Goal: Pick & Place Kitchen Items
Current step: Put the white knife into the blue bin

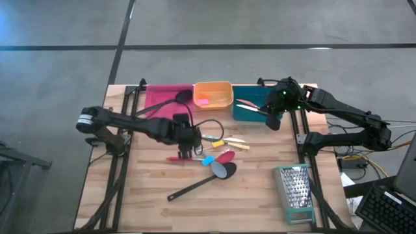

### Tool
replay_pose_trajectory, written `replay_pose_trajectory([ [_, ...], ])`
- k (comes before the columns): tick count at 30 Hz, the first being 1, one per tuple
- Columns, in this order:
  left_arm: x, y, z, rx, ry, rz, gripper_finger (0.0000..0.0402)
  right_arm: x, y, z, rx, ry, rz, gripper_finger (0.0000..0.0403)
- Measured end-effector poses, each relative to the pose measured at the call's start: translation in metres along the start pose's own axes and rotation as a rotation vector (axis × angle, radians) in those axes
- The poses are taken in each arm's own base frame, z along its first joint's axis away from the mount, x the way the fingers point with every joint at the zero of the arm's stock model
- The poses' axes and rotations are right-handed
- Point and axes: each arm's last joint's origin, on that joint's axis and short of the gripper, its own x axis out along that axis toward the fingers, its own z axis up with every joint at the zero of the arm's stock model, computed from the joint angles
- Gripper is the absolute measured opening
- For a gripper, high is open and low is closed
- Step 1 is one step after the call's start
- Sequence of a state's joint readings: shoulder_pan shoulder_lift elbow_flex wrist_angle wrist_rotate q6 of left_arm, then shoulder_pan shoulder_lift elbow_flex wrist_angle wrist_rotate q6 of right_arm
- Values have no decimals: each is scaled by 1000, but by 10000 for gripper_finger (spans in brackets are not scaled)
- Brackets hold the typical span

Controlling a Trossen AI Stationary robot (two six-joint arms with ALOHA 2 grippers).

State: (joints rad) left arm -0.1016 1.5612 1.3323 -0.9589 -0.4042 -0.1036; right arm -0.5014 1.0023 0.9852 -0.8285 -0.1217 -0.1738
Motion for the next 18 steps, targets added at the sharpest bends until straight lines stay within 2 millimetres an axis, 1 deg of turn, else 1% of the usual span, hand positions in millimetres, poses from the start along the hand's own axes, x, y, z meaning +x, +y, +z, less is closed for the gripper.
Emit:
replay_pose_trajectory([
  [5,37,-16,-18,-3,-61,-14,232,7,3,12,-4,-126,153,8],
  [7,49,-21,-24,-8,-90,-36,232,13,4,16,-11,-138,175,8],
  [10,62,-26,-34,-24,-113,-52,232,27,7,20,-19,-123,223,8],
  [14,70,-29,-41,-67,-137,-57,232,51,15,23,-31,-64,334,8],
  [18,68,-27,-43,-102,-175,-61,232,73,26,16,14,92,418,8],
])
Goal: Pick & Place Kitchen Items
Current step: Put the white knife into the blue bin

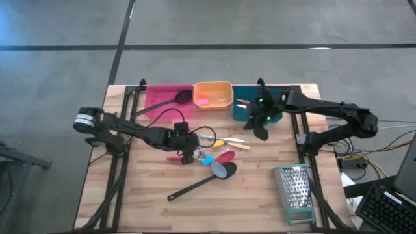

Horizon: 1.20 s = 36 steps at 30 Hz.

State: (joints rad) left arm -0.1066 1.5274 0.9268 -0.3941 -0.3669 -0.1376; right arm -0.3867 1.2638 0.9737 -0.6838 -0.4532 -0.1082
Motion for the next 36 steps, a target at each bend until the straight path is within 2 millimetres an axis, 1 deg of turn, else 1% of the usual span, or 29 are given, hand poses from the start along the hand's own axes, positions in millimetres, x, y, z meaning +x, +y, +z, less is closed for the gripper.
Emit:
replay_pose_trajectory([
  [3,-8,4,4,-13,-45,36,232,15,4,-8,25,130,1,8],
  [8,-30,15,11,-36,-152,147,232,40,11,-18,35,295,-130,8],
  [11,-44,20,14,-70,-240,159,232,51,17,-22,25,364,-117,8],
  [13,-52,23,13,-80,-301,152,232,55,20,-24,27,389,-110,8],
  [20,-78,36,-4,-148,-445,144,232,60,31,-25,94,396,-98,13],
  [23,-88,41,-12,-173,-482,141,232,61,34,-25,135,392,-84,30],
  [27,-96,45,-21,-214,-521,131,232,69,35,-24,168,384,-85,69],
  [33,-94,47,-37,-220,-510,130,232,90,30,-22,166,378,-84,129],
  [36,-95,47,-40,-227,-514,128,232,101,27,-23,158,391,-82,150],
])
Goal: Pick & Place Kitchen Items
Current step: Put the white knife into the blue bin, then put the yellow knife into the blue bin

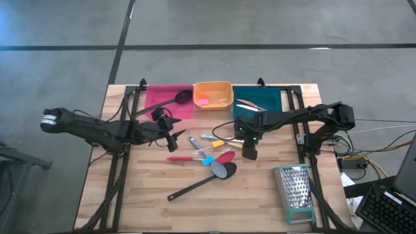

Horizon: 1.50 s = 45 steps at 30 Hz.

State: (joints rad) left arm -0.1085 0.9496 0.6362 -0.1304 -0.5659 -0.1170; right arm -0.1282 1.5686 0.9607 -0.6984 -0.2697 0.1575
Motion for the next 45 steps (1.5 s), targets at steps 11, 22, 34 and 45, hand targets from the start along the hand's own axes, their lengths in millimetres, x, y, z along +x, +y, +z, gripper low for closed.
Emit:
replay_pose_trajectory([
  [11,-2,1,2,-22,-13,-1,232,41,-7,3,15,113,-24,163],
  [22,-2,1,2,-23,-13,-1,232,50,-9,3,15,146,-16,106],
  [34,-2,1,2,-27,-16,-2,232,-8,9,0,-70,-60,-31,78],
  [45,-2,1,2,-29,-17,-2,232,2,3,-3,-81,-12,-114,132],
])
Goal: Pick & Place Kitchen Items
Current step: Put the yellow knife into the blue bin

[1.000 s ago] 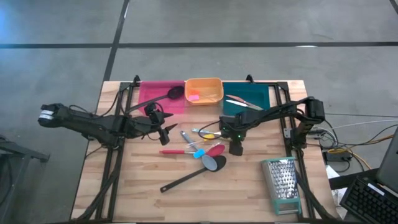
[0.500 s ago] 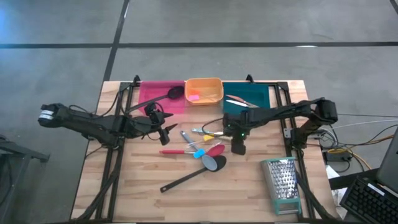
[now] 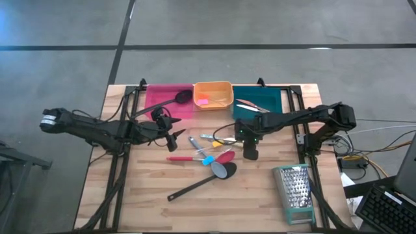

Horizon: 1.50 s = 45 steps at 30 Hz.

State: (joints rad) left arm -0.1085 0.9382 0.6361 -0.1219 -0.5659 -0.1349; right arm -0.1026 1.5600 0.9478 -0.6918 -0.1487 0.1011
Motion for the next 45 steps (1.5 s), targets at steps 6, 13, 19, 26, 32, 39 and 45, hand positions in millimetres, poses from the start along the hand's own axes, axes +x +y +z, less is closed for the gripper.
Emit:
replay_pose_trajectory([
  [6,0,0,0,-1,-1,0,232,18,-4,1,-20,61,-49,161],
  [13,0,0,0,-1,-1,0,232,42,-8,0,-3,140,-86,175],
  [19,0,0,0,-1,-1,-1,232,52,-10,-1,4,176,-91,149],
  [26,0,0,0,0,0,-2,232,47,-10,-2,23,170,-94,77],
  [32,0,0,-1,-1,1,-3,232,41,-9,-12,37,270,-81,61],
  [39,0,0,-1,-4,3,-4,232,26,-8,-31,72,494,-77,61],
  [45,0,0,-1,-4,2,-4,232,8,-8,-35,57,526,-158,61],
])
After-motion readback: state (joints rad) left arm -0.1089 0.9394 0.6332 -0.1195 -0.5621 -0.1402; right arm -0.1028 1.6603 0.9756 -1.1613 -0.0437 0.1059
